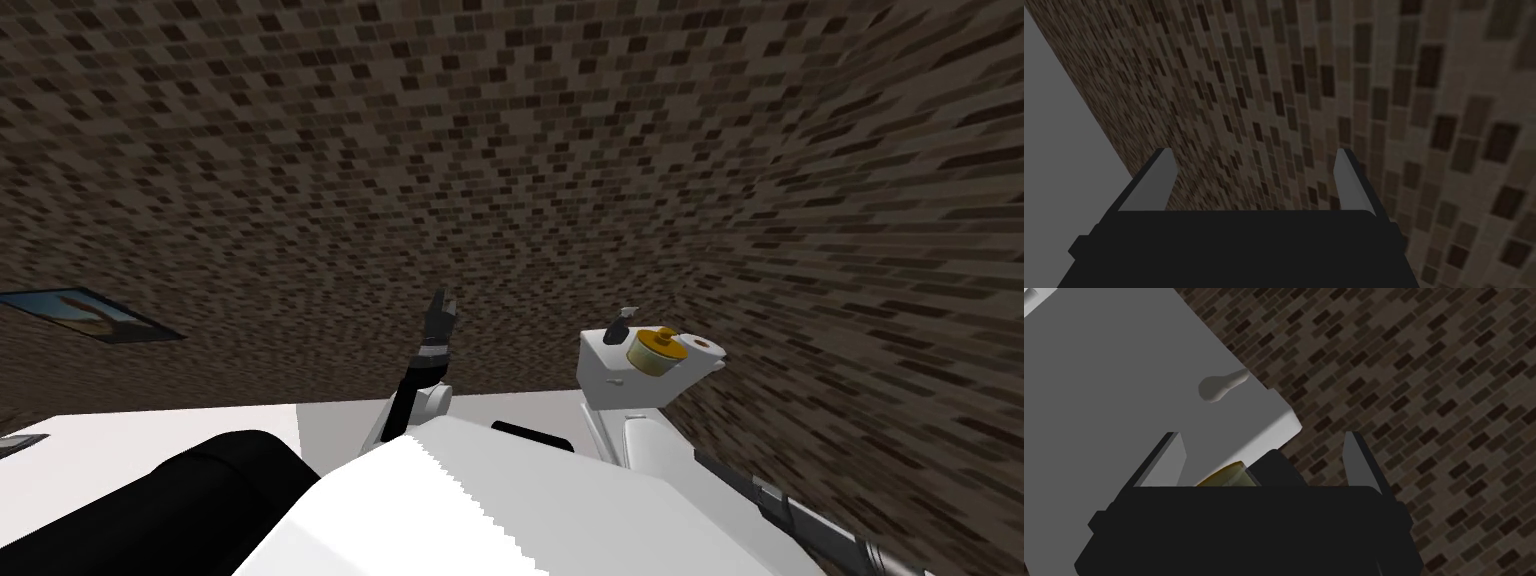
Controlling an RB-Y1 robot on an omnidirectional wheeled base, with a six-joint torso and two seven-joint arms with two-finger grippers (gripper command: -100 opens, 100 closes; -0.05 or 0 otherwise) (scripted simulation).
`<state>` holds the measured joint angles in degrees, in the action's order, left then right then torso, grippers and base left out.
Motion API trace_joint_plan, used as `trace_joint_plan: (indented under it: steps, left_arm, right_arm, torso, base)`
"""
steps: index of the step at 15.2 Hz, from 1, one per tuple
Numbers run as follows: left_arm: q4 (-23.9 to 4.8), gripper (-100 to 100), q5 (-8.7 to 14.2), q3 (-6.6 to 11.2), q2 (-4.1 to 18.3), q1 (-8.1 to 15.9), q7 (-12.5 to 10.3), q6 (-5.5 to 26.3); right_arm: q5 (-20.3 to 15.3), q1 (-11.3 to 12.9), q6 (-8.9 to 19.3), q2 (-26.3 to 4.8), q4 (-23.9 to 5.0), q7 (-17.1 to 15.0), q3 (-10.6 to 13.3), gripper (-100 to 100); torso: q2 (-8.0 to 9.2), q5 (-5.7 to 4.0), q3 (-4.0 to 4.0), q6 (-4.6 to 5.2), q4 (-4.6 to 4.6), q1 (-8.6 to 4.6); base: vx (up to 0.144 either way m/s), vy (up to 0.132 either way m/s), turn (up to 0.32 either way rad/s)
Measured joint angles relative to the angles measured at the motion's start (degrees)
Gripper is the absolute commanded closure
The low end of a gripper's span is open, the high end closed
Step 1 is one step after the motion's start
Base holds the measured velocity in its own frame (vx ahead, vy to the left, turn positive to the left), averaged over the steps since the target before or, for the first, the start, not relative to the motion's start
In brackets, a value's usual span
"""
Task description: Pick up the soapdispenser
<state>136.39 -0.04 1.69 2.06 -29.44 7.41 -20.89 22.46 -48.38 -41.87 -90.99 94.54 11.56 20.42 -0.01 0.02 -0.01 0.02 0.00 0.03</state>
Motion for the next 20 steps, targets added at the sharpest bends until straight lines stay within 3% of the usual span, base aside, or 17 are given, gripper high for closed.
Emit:
trace_joint_plan:
  steps: [2, 12, 17, 18, 20]
  left_arm:
    - [0.0, 0, 0.0, -0.01, 0.0, 0.0, 0.0, 0.0]
    - [0.0, 0, 0.0, -0.01, 0.0, 0.0, 0.0, 0.0]
    - [0.0, 0, 0.0, 0.00, 0.0, 0.0, 0.0, 0.0]
    - [0.0, 0, 0.0, 0.00, 0.0, 0.0, 0.0, 0.0]
    - [0.0, 0, 0.0, 0.00, 0.0, 0.0, 0.0, 0.0]
  right_arm:
    - [0.3, 0.4, 0.4, -2.2, -1.5, 0.1, 1.4, -100]
    - [4.6, -3.9, -0.4, -14.3, -6.3, 3.7, 3.5, -100]
    - [4.7, -4.4, -1.0, -20.5, -10.3, 3.7, 5.3, -100]
    - [8.8, -5.3, -1.3, -23.6, -9.8, 5.9, 7.1, -100]
    - [6.6, -5.8, -1.1, -25.0, -11.7, 5.6, 6.3, -100]
  torso:
    - [-0.01, 0.01, -0.01, -0.06, -0.01, 0.03]
    - [-0.02, 0.02, -0.01, -0.07, -0.01, 0.05]
    - [-0.03, 0.01, -0.02, -0.02, -0.01, 0.05]
    - [-0.04, 0.04, -0.03, -0.08, -0.02, 0.08]
    - [-0.03, 0.01, -0.02, -0.02, 0.00, 0.05]
  base:
    - [-0.006, 0.015, 0.161]
    - [-0.004, 0.014, 0.133]
    - [-0.003, 0.016, 0.134]
    - [-0.005, 0.019, 0.188]
    - [-0.002, 0.015, 0.128]
